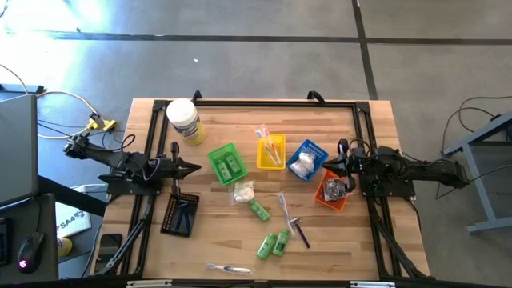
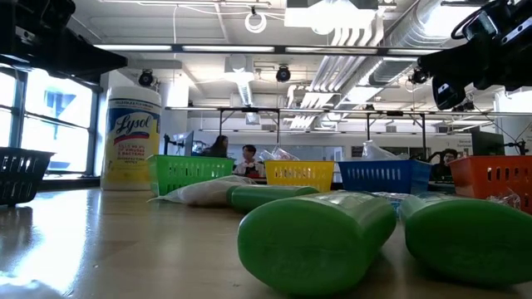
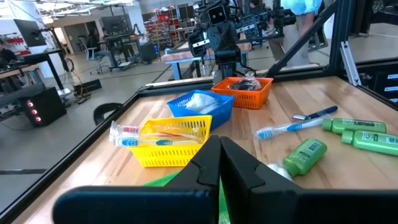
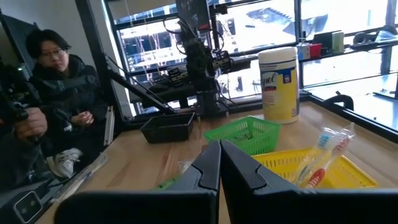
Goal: Pick & Place Travel size toiletries
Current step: Put the top blue toothbrush into the yellow bin
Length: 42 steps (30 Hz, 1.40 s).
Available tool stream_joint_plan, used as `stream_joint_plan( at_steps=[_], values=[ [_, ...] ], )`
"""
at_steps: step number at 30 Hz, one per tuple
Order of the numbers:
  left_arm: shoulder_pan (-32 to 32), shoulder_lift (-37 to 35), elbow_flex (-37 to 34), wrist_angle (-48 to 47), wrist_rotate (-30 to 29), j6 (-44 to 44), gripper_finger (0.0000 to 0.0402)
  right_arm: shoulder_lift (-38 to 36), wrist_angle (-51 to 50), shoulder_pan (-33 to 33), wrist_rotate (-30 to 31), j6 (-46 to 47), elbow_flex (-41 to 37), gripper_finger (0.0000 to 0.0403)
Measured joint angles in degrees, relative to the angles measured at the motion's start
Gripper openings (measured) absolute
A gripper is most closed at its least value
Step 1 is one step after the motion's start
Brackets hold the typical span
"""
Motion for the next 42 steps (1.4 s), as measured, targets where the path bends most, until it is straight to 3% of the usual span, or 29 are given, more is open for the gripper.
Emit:
stream_joint_plan(
  at_steps=[7,13,24,31,37,42],
  values=[
    [-0.04,0.20,0.00,0.15,-2.23,-3.00,0.0001,0.02,-0.02,0.00,2.01,0.13,-0.02,0.0002],
    [0.00,6.22,1.66,2.43,-4.57,-5.19,0.0001,0.04,-0.05,0.00,2.03,0.13,-0.07,0.0002],
    [0.00,29.38,11.53,7.49,-3.54,-3.18,0.0001,0.04,-0.87,0.00,1.95,0.13,-0.11,0.0002],
    [0.00,39.03,16.63,10.74,-3.54,-5.19,0.0005,0.04,-0.90,0.00,0.31,0.13,-0.11,0.0002],
    [0.02,55.16,29.65,1.31,-3.39,-6.36,0.0048,0.04,-0.87,-0.01,0.31,0.13,-0.11,0.0002],
    [0.75,70.34,42.93,-2.32,0.62,0.71,0.0106,0.04,-0.87,0.00,1.05,0.13,-0.11,0.0002]
  ],
)
